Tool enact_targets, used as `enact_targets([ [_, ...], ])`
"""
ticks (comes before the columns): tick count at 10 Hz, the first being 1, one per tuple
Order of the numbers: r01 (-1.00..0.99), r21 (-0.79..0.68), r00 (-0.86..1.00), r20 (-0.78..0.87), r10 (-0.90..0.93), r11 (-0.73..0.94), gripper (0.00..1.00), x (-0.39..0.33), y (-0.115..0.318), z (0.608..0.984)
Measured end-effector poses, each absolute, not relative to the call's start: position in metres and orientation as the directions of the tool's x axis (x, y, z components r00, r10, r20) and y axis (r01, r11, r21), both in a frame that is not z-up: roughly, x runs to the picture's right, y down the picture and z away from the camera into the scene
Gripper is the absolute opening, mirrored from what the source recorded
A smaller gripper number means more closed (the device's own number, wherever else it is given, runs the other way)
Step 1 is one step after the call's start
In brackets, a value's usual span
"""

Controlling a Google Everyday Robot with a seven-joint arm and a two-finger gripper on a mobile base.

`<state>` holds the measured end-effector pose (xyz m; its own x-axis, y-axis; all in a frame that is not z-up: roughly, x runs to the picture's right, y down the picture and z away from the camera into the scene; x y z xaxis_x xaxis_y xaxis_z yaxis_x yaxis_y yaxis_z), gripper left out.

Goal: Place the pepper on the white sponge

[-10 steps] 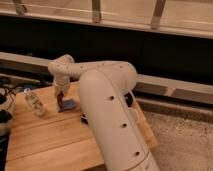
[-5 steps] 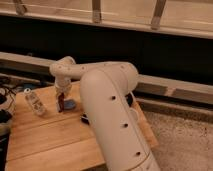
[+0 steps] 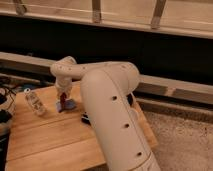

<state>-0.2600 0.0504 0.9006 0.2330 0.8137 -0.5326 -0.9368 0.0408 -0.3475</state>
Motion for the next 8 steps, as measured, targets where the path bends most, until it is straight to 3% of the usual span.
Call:
enact_targets([
  [1, -0.937, -0.348, 0.234, -0.532, 0.814, 0.041, 0.84, -0.2608, 0.0507, 0.9002],
  [8, -0.938, -0.345, 0.229, -0.533, 0.814, 0.038, 0.85, -0.2537, 0.0529, 0.9000],
])
